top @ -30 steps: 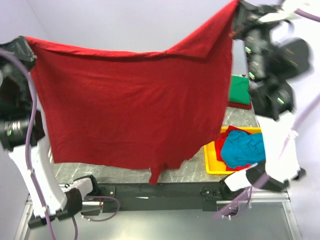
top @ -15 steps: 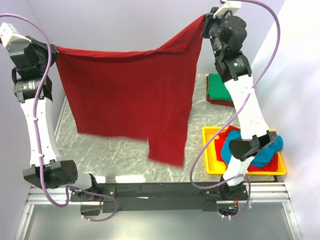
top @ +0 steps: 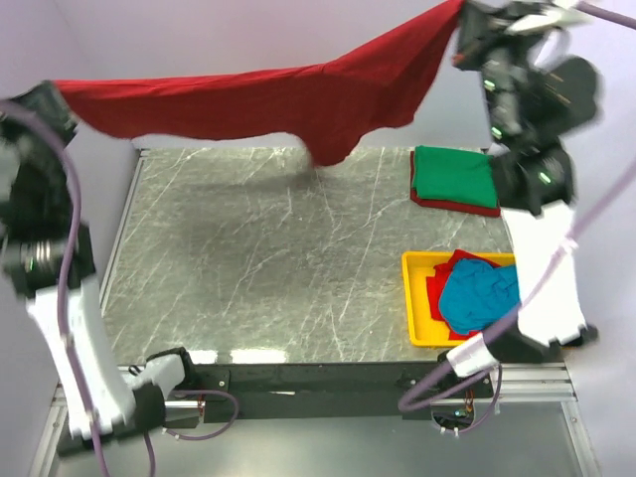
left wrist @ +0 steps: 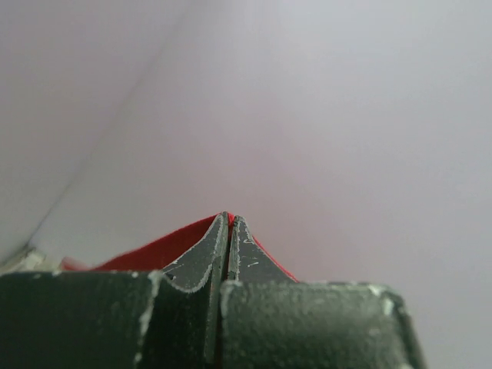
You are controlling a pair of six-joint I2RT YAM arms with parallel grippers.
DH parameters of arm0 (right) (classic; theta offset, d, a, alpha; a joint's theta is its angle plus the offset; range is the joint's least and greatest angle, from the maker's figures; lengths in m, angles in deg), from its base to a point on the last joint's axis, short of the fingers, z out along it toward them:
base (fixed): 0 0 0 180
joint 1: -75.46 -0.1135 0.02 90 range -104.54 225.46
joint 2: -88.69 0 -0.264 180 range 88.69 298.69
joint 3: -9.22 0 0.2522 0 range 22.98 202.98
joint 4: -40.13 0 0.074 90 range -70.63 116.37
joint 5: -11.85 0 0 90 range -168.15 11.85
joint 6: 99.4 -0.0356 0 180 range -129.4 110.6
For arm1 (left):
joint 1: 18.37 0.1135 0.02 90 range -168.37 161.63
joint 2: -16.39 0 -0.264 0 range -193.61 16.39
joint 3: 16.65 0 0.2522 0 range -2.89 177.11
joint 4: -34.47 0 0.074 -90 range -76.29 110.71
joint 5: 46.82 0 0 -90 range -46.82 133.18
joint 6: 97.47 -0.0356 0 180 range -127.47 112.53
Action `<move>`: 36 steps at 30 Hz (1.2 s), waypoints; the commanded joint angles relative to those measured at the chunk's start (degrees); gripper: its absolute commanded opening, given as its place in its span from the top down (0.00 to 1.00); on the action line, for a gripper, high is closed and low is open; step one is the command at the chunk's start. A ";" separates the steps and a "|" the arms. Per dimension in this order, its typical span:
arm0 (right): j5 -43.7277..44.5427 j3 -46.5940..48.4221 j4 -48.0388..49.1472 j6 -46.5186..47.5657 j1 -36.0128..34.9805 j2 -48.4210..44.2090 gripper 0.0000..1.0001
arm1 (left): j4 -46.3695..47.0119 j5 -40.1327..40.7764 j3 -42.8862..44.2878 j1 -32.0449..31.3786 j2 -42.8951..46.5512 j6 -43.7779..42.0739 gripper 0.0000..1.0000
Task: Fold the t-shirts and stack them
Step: Flatten the tshirt out
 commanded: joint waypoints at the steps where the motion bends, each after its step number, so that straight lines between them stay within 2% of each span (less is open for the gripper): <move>1: -1.05 -0.08 5.15 -0.78 -0.97 -6.47 1.00 | 4.63 7.25 -0.92 0.18 5.61 0.04 0.99; 9: 2.20 2.74 5.06 4.75 -8.18 -10.26 1.00 | 4.81 16.57 -3.65 0.18 13.96 -4.26 0.99; 13: 2.47 5.90 5.15 5.20 -9.23 -9.55 1.00 | 4.28 15.70 -1.90 0.10 13.62 -5.93 0.99; 19: 5.89 4.06 6.82 7.57 -9.23 -5.35 1.00 | 2.61 10.87 -2.67 0.18 8.97 -4.18 0.99; 23: 6.34 3.79 6.73 7.84 -5.30 1.33 1.00 | 1.55 6.04 -4.17 0.18 1.08 -2.95 0.99; 26: 4.85 3.71 6.55 2.06 -0.29 8.62 1.00 | 1.99 2.78 -6.81 0.27 -6.56 -3.30 0.99; 28: 4.14 6.15 6.29 0.72 1.31 16.26 1.00 | 2.60 0.33 -8.47 0.18 -11.76 -3.91 0.99; 29: 3.79 7.91 4.99 -0.15 2.53 19.33 1.00 | 2.96 -2.56 -8.40 0.18 -17.88 -4.09 0.99; 31: 3.44 13.71 3.75 -1.21 3.68 29.35 1.00 | 1.82 -5.04 -5.17 0.10 -25.19 -4.79 0.99; 32: 3.26 15.03 3.05 -2.61 4.12 32.43 1.00 | 0.95 -7.75 -3.84 0.09 -32.37 -4.62 0.92; 33: 3.35 16.18 3.04 -3.58 5.08 37.50 1.00 | -0.02 -8.38 -2.09 0.18 -35.92 -4.79 0.70; 34: 3.43 16.19 2.69 -4.63 5.61 39.73 0.96 | -0.99 -8.30 1.67 -0.34 -42.22 -4.97 0.56; 36: 2.65 15.58 -0.20 -8.59 7.10 44.12 0.52 | -3.71 -7.51 6.78 -0.69 -47.71 -5.40 0.31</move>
